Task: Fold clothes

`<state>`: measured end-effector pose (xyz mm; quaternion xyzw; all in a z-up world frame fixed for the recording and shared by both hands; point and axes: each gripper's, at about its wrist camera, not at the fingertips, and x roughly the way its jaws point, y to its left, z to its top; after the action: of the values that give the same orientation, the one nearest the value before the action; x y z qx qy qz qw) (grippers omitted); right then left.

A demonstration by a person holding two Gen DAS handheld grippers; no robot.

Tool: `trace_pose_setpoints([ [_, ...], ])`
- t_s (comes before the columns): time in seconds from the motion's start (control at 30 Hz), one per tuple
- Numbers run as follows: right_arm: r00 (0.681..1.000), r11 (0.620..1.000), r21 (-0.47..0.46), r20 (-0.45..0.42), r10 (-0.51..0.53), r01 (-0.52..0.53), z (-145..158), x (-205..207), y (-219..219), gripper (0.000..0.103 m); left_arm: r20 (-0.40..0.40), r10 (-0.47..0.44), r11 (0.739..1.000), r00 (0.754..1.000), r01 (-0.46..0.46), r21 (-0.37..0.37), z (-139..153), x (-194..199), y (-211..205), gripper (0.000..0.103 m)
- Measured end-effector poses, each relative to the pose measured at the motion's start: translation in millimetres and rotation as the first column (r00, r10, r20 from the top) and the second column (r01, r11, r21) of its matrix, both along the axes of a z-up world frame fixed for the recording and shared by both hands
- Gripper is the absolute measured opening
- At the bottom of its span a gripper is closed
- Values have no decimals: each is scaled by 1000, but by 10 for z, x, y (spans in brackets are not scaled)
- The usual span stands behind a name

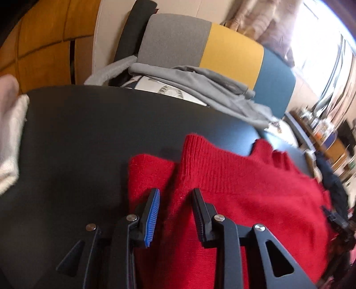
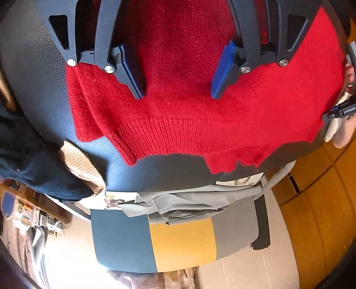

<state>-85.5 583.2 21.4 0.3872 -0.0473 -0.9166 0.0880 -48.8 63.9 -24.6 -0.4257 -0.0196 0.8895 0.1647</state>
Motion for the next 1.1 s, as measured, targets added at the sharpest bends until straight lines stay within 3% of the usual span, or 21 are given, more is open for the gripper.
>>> trace_pose_setpoints([
  [0.13,1000,1000,18,3,-9,9,66,-42,-77,63,-37,6,992,999,-11,-123,-142,27,163,31],
  [0.3,996,990,120,-71,-61,69,322,-184,0,64,-91,-5,975,996,-16,-221,-169,87,297,32],
  [0.5,988,976,197,97,-117,96,113,-600,127,62,-90,-1,977,996,-18,-211,-159,104,263,32],
  [0.6,991,974,217,95,-90,68,110,-639,60,37,-90,0,978,996,-19,-210,-161,103,269,32],
  [0.67,994,971,232,79,-70,50,139,-651,0,15,-92,0,976,996,-20,-217,-162,99,283,32],
  [0.7,996,969,244,71,-62,43,156,-659,-33,13,-93,0,975,996,-21,-220,-163,103,287,32],
  [0.8,997,949,310,18,-70,61,234,-713,-101,12,-94,2,975,996,-22,-219,-164,111,285,32],
  [0.93,993,945,311,33,-116,101,70,-762,-6,12,-94,2,976,996,-23,-217,-169,109,281,32],
  [1.1,992,945,308,20,-125,113,70,-734,27,24,-93,3,976,996,-23,-217,-171,107,280,32],
])
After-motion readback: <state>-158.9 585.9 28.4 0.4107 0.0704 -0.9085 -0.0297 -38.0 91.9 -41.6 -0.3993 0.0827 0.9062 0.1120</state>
